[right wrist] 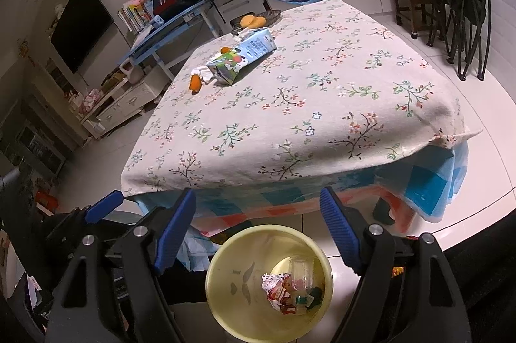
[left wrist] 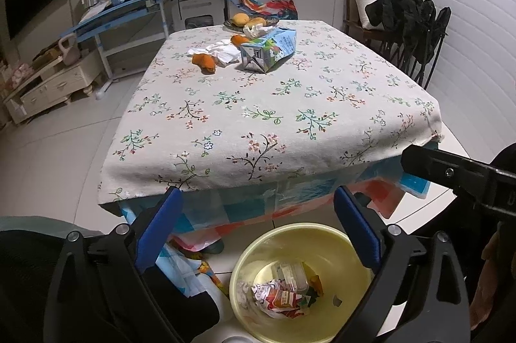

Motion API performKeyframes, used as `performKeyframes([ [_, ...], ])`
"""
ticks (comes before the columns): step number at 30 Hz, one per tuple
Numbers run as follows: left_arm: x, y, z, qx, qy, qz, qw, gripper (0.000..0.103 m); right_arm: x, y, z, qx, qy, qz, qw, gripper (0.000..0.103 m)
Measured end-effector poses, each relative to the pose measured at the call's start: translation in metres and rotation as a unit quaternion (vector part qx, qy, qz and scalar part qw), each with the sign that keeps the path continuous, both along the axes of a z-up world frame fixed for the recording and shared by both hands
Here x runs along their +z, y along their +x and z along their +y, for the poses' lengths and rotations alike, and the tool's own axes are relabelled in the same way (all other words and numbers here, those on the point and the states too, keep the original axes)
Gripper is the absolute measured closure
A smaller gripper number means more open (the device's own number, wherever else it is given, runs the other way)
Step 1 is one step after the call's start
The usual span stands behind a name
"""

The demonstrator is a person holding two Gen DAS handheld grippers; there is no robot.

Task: Collect trash
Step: 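Move both tools back over the table toward the remaining items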

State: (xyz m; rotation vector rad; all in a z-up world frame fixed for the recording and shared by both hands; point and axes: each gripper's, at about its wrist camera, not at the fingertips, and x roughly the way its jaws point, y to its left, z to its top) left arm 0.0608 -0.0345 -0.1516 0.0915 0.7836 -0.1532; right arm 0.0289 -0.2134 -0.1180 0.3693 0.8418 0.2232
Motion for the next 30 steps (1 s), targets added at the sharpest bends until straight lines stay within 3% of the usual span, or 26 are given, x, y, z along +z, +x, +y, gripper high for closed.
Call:
performKeyframes([
  [15,0.013,0.007,0.010,0.020,-0.025,-0.013,0.9994,0.008,0.018,0.007,0.012,0.010,-0.006,-0.030,0.999,0.027],
  [30,0.029,0.072,0.046,0.077,-0.051,-0.012,0.9956,0.007,0.028,0.055,0.011,0.031,-0.019,-0.037,0.999,0.024],
])
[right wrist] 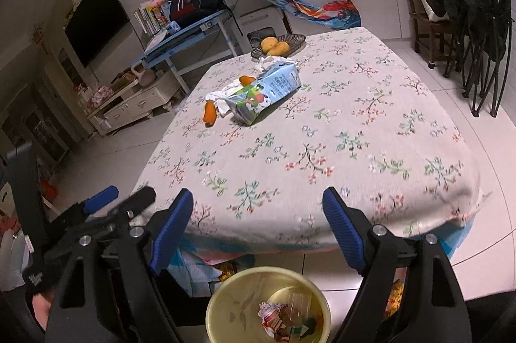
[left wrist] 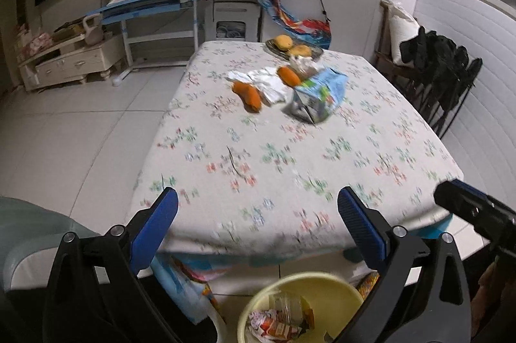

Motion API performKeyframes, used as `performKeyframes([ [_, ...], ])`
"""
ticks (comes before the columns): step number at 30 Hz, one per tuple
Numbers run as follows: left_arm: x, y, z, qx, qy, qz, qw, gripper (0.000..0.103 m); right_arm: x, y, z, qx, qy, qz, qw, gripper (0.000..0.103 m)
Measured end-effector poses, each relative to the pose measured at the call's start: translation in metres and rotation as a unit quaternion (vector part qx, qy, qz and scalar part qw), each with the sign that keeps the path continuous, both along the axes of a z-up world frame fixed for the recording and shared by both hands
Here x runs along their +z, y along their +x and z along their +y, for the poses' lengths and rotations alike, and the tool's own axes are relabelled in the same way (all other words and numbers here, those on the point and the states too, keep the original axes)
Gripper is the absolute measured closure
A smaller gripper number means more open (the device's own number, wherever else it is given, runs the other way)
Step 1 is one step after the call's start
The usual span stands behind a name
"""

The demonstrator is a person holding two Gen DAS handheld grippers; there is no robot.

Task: Collect trash
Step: 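Move both tools back over the table toward the remaining items, then grasp the blue milk carton with the right tool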

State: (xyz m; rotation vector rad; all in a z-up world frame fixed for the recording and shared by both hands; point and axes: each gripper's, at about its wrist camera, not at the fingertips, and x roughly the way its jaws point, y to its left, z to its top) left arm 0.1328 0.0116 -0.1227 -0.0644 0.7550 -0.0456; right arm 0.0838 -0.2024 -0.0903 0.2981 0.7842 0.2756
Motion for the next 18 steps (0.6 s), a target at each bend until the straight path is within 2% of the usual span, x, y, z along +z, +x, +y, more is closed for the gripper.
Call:
performKeyframes([
  [18,0.003,0.099,0.034,0.047,-0.036,0.023,0.9980,0.007,-0.001,0.080,0.004,0.009,0.037,0.035,0.999,0.024],
])
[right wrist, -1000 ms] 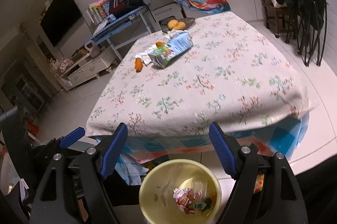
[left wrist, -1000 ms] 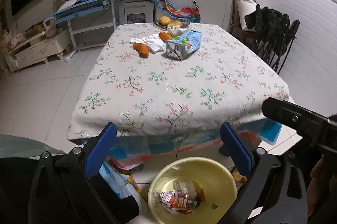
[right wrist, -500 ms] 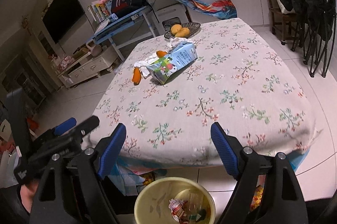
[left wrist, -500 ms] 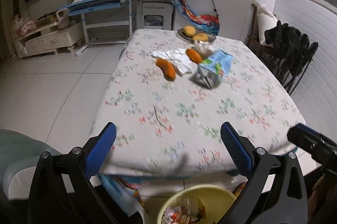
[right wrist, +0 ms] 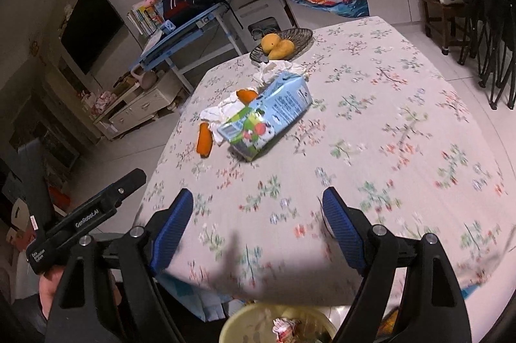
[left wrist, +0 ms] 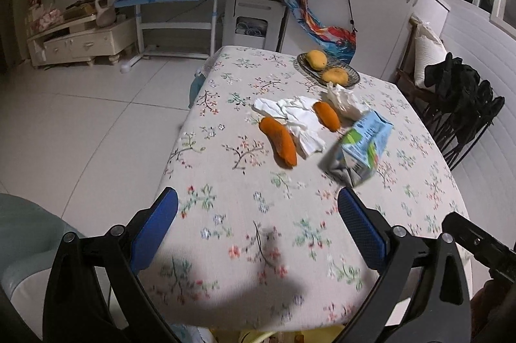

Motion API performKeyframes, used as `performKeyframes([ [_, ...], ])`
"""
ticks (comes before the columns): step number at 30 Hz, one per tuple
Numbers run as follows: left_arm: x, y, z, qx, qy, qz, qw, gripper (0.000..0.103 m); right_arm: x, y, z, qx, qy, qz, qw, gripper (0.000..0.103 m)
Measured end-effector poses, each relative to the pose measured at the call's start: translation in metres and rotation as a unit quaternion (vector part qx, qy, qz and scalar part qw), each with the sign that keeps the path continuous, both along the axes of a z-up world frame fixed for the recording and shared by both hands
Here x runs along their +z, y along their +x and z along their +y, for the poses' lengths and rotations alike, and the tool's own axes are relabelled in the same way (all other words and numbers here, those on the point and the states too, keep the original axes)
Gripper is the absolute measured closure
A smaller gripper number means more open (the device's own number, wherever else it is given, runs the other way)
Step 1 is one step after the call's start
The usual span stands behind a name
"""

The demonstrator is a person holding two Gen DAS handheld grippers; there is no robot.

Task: Collect trash
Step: 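Grasp the blue milk carton with the right tool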

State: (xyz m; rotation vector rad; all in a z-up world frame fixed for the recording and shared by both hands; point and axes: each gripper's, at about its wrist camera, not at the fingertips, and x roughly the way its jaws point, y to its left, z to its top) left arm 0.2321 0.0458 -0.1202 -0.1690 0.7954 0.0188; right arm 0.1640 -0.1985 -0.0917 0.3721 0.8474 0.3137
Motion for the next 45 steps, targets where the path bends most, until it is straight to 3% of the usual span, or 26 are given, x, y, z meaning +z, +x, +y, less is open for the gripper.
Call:
performKeyframes([
  [10,-0.007,0.036,-0.001,0.000,0.006,0.018,0.9998,0.007,-0.010,0.046,0.016,0.001,0.003,0.013,1.000,0.024],
  [19,-0.011,0.044,0.012,0.024,-0.005,0.030,0.9992,0.007,-0.022,0.091,0.027,-0.037,0.022,0.032,0.999,0.024],
  [33,-0.021,0.069,0.009,0.018,0.002,0.049,0.9986,0.007,-0.036,0.121,0.035,-0.045,-0.035,0.049,0.997,0.019],
  [40,-0.027,0.094,0.000,0.002,0.007,0.054,0.9985,0.007,-0.030,0.122,0.015,-0.002,-0.076,0.066,0.995,0.019],
  [42,-0.025,0.106,-0.006,-0.015,0.013,0.050,0.9986,0.007,-0.030,0.123,0.004,-0.005,-0.051,0.076,0.996,0.019],
  [45,-0.023,0.120,-0.009,-0.035,0.023,0.047,0.9980,0.007,-0.037,0.127,-0.007,-0.033,0.036,0.100,0.994,0.019],
])
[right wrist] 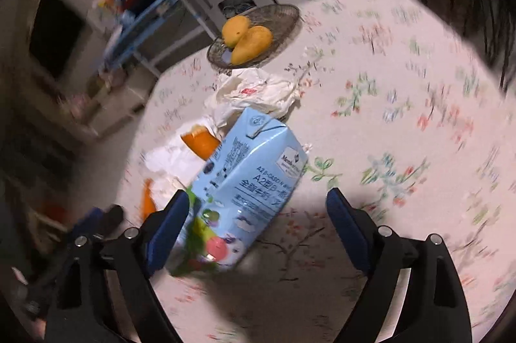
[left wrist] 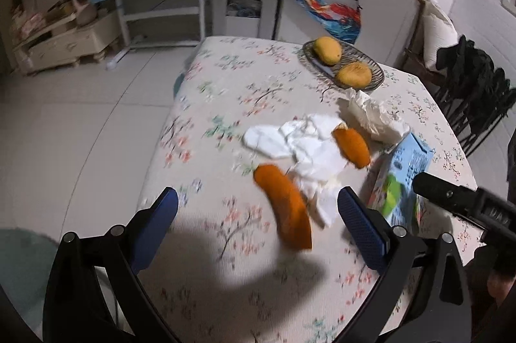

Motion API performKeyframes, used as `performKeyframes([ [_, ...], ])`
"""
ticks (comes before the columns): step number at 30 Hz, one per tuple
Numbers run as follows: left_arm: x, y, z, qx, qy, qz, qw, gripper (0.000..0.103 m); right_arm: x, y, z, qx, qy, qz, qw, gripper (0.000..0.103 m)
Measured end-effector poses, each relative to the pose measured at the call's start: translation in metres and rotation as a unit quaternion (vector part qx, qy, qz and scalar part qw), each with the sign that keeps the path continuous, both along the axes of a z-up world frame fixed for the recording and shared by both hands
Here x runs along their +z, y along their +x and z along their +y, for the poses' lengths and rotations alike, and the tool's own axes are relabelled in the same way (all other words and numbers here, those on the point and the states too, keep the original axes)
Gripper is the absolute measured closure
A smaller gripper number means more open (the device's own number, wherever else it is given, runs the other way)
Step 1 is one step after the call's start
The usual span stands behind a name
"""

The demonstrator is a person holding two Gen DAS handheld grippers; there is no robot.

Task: Collect trash
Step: 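Grasp the blue milk carton with the right tool, then grasp the white tissue with the left tool while the right tool lifts the carton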

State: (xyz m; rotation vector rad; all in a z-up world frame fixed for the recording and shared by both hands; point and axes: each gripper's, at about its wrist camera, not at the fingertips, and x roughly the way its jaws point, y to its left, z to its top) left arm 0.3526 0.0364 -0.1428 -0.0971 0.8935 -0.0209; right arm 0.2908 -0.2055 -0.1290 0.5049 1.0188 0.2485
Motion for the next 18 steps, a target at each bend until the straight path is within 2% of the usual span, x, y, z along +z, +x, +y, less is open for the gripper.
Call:
performKeyframes([
  [3,0.003,0.006,0.006,-0.003,0.006,0.000,1.0000,0.007,-0.006,0.003,0.013,-0.026,0.027,0.007,0.999,0.019],
  [4,0.001,0.007,0.011,0.002,0.002,0.004,1.0000,0.007,-0.006,0.004,0.021,-0.031,0.024,0.005,0.999,0.014],
  [7,-0.003,0.010,0.020,0.007,-0.011,0.016,0.9998,0.007,-0.002,0.010,0.047,-0.035,-0.037,-0.011,0.999,0.010],
  [9,-0.006,0.011,0.018,-0.003,-0.012,0.020,0.9997,0.007,-0.001,0.015,0.059,-0.009,-0.089,-0.019,0.996,0.011],
  [11,-0.006,0.012,0.009,-0.029,-0.007,0.016,0.9994,0.007,-0.002,0.014,0.062,0.021,-0.121,-0.024,0.992,0.017],
  [12,-0.004,0.012,0.002,-0.047,-0.002,0.009,0.9988,0.007,-0.002,0.012,0.059,0.040,-0.122,-0.027,0.991,0.018],
  [15,-0.001,0.014,-0.022,-0.113,0.025,-0.012,0.9933,0.007,0.003,0.004,0.037,0.074,-0.119,-0.014,0.990,0.032],
  [17,-0.001,0.018,-0.031,-0.140,0.025,-0.015,0.9897,0.007,0.006,-0.004,0.020,0.091,-0.124,-0.003,0.988,0.040],
  [18,-0.001,0.020,-0.034,-0.152,0.017,-0.015,0.9881,0.007,0.007,-0.009,0.011,0.097,-0.126,0.005,0.987,0.040],
])
